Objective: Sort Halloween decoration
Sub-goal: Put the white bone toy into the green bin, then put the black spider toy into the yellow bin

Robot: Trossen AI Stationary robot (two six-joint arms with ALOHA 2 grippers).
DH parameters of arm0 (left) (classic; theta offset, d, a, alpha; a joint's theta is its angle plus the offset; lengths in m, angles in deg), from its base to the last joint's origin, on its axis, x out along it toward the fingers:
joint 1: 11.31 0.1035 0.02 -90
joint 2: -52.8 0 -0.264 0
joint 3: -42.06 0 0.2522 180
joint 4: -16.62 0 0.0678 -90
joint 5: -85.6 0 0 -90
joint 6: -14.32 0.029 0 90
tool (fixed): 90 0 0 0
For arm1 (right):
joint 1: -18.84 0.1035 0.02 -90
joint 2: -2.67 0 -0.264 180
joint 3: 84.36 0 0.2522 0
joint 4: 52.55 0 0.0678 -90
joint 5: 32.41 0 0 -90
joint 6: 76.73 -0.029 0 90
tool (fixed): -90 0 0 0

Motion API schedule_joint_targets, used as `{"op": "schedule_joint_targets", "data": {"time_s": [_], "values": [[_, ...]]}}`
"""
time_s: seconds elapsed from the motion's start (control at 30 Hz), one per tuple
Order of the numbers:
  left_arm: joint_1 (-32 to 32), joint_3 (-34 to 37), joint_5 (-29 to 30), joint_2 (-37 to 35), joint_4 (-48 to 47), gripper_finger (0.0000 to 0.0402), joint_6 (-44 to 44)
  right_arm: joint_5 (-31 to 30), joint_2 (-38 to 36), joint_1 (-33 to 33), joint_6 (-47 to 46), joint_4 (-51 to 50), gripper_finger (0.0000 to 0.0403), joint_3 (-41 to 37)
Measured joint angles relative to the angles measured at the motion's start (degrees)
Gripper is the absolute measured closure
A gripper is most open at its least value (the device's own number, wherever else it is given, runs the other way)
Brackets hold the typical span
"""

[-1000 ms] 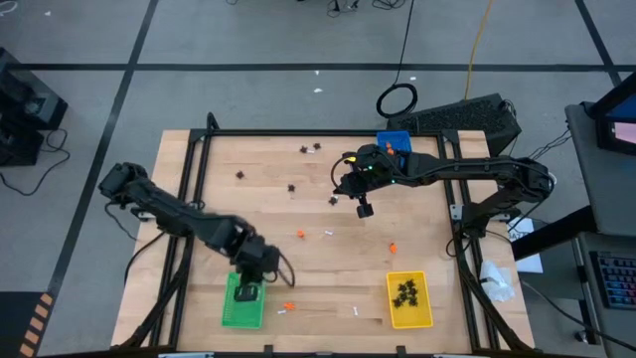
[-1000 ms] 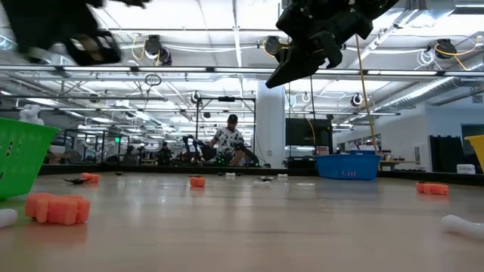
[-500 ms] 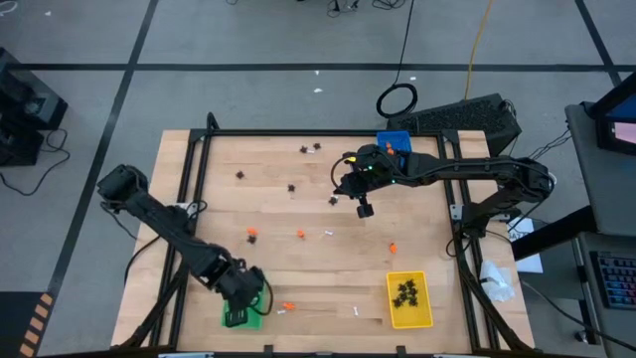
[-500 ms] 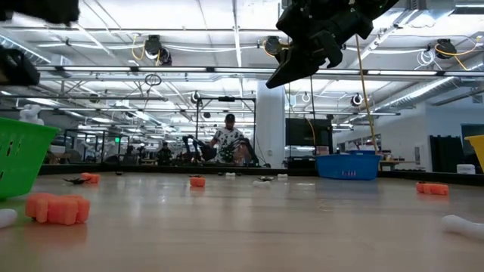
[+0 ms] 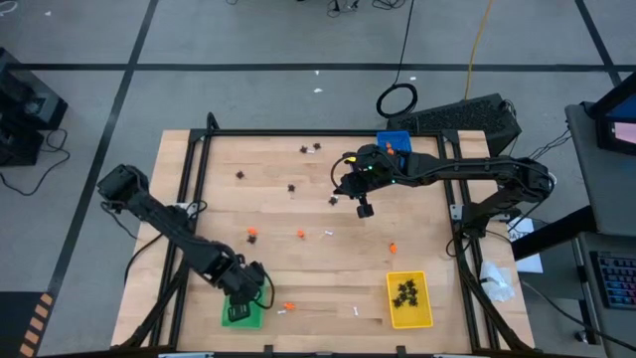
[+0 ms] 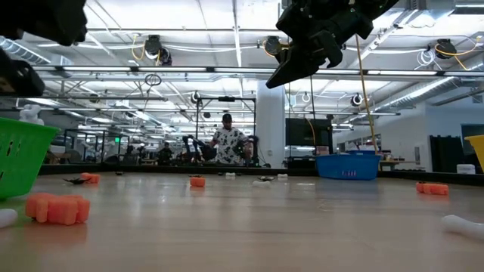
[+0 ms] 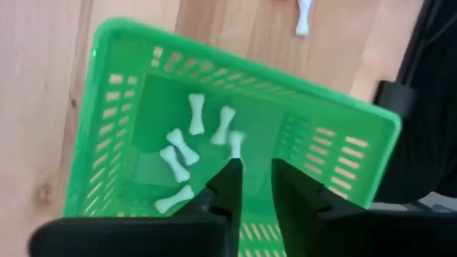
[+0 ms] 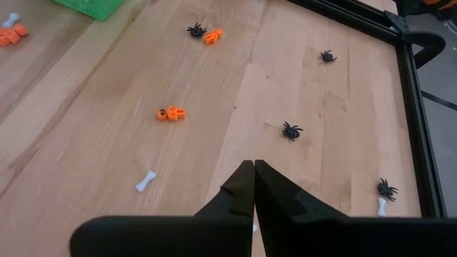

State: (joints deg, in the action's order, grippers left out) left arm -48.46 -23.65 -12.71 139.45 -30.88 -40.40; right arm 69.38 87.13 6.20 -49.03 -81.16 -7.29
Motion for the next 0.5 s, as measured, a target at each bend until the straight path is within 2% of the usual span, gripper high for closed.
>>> {"op": "schedule_joint_targets", "data": {"time_s": [0.13,0.27,0.37,0.5], "values": [[1.34,-2.4,-0.15,-0.39,-3.83,0.0303,1.55,0.0,0.0,0.0,0.0,-0.01,0.0403,0.0],[2.22,-5.11,1.65,-0.55,-9.48,0.0294,6.21,0.02,0.0,0.0,-0.06,-0.01,0.0403,0.0],[2.96,-5.28,3.73,-0.78,-9.67,0.0309,10.45,0.26,0.0,0.0,-1.27,0.01,0.0403,0.0],[5.13,-5.28,6.07,-1.88,-9.74,0.0353,16.57,0.43,1.33,0.02,-2.27,-0.04,0.0403,0.07]]}}
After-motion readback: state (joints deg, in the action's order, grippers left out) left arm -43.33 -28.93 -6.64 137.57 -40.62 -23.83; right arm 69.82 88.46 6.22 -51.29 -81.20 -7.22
